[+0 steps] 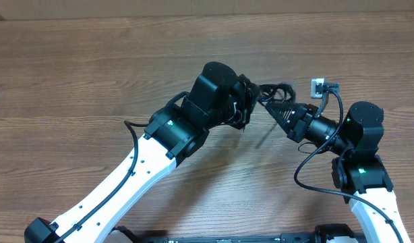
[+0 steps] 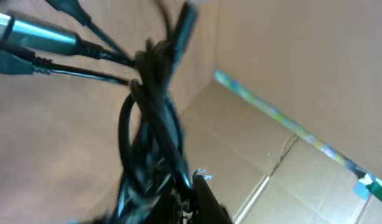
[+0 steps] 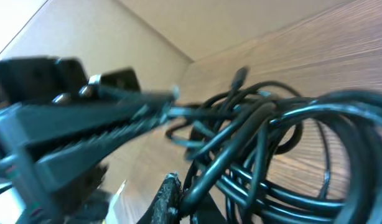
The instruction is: Untangle cables
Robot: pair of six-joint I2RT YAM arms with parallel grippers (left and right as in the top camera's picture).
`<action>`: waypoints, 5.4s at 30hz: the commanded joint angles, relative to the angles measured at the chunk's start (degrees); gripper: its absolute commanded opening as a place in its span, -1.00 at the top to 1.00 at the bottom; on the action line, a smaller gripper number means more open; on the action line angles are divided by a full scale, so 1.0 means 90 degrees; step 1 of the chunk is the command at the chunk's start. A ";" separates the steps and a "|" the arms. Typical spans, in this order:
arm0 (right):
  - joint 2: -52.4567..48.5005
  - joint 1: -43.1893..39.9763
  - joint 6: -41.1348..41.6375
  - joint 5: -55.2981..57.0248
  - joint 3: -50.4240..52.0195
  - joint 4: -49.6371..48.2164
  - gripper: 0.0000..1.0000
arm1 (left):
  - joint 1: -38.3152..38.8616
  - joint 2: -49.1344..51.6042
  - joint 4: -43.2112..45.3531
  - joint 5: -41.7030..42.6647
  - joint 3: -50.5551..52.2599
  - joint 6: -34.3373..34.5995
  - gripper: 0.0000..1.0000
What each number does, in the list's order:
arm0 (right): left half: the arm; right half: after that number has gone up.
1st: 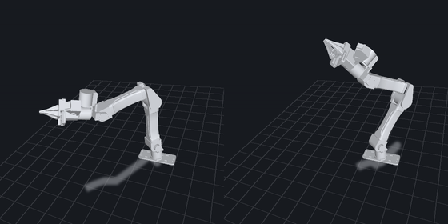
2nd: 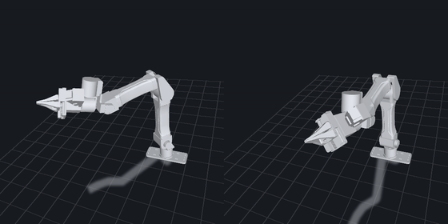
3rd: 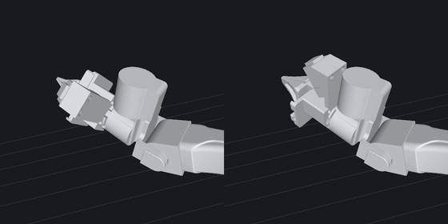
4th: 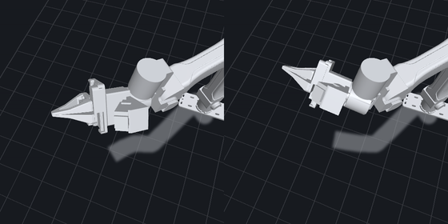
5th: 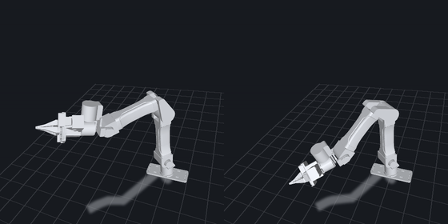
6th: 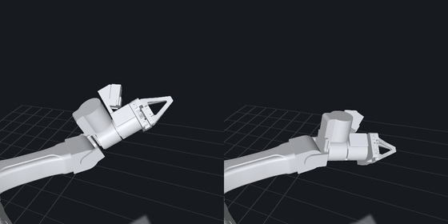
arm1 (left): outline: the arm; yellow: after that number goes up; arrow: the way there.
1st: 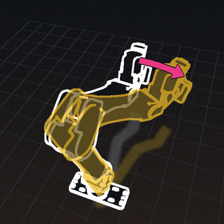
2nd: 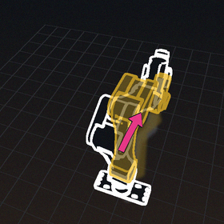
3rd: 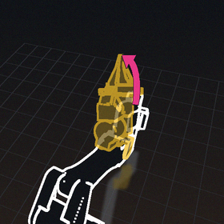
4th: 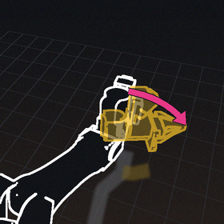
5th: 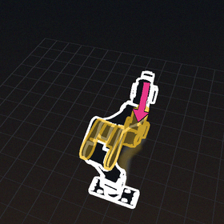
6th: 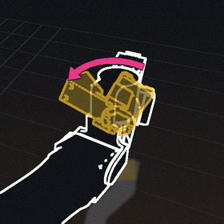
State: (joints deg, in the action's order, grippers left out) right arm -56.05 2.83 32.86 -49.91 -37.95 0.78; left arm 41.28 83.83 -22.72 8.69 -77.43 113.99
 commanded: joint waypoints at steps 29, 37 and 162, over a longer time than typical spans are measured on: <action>0.0000 0.0036 -0.0852 -0.3764 -0.0141 -0.0056 0.93 | 0.0036 -0.0112 -0.0015 -0.3045 -0.0165 -0.2827 0.91; 0.0000 0.0036 -0.0874 -0.4165 -0.0141 -0.0056 0.92 | 0.0036 -0.0114 0.0049 -0.3415 -0.0165 -0.2863 0.91; 0.0005 -0.0738 0.1885 -0.4022 -0.0141 -0.5139 0.93 | -0.2433 -0.0180 -0.0112 0.7220 -0.0165 -1.3549 -0.65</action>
State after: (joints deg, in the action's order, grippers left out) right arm -56.51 -3.73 47.11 -85.67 -38.04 -43.11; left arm 20.97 83.53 -23.83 73.54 -77.73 -6.46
